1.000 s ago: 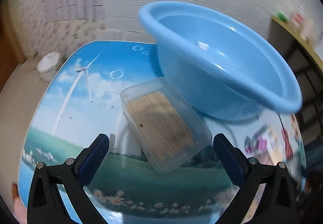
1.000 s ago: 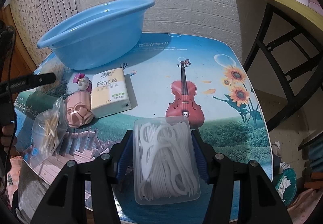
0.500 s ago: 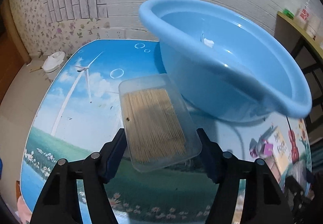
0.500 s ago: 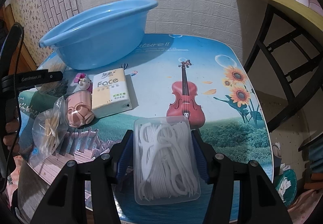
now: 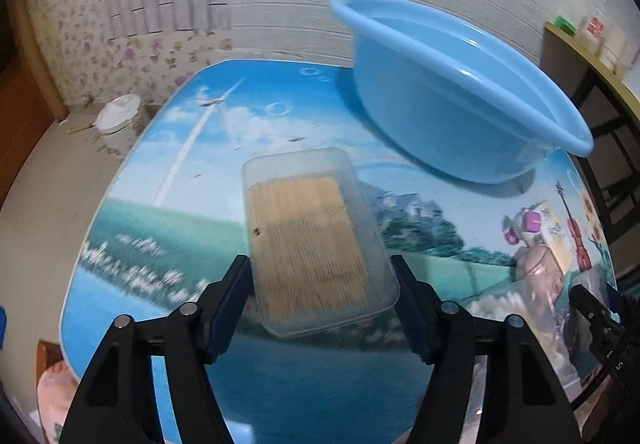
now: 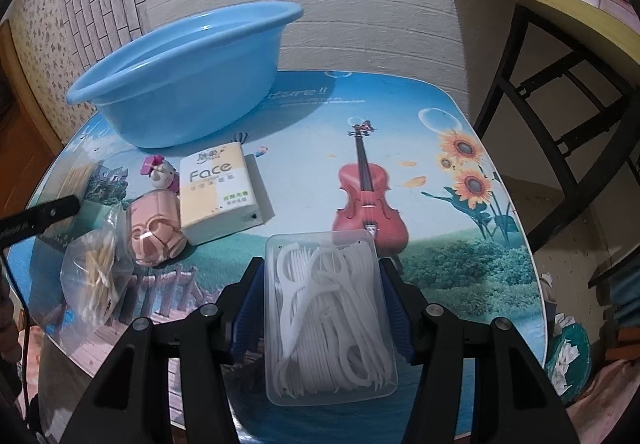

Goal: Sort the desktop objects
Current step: 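Lift the toothpick box with the left tool while the right tool lifts the floss box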

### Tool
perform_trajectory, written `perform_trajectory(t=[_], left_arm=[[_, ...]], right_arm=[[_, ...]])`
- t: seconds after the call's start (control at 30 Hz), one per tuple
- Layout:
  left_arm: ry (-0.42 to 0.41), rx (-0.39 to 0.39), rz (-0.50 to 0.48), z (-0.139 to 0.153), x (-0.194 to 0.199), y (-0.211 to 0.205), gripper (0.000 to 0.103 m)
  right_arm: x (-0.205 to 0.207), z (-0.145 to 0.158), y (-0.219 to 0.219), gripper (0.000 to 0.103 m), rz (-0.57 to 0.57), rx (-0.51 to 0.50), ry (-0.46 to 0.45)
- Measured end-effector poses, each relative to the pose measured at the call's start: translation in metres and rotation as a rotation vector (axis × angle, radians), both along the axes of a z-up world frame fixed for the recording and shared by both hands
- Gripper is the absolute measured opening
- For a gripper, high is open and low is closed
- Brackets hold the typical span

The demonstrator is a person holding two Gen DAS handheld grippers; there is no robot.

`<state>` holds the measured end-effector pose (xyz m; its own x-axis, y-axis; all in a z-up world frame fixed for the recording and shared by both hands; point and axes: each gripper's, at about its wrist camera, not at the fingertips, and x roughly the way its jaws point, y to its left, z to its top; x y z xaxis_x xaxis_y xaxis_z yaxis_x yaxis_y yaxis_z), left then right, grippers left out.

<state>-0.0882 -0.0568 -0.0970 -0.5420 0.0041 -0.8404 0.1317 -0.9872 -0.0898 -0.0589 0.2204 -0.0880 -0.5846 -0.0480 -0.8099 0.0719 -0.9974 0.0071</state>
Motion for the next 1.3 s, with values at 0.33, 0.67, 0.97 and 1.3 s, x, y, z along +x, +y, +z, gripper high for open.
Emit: perform_trajectory(t=[0.33, 0.67, 0.97, 1.3], left_arm=[[0.01, -0.018, 0.037, -0.004, -0.006, 0.018, 0.091], [0.068, -0.086, -0.056, -0.004, -0.01, 0.029, 0.059], [0.125, -0.08, -0.076, 0.018, 0.014, 0.024, 0.059], [0.234, -0.059, -0.046, 0.08, 0.025, 0.006, 0.059]], right_arm=[[-0.007, -0.002, 0.004, 0.057, 0.012, 0.002, -0.007], [-0.009, -0.001, 0.008, 0.056, 0.026, -0.014, -0.002], [-0.006, 0.026, 0.006, 0.056, 0.029, -0.023, 0.056], [-0.022, 0.086, -0.014, 0.056, 0.097, -0.076, 0.155]])
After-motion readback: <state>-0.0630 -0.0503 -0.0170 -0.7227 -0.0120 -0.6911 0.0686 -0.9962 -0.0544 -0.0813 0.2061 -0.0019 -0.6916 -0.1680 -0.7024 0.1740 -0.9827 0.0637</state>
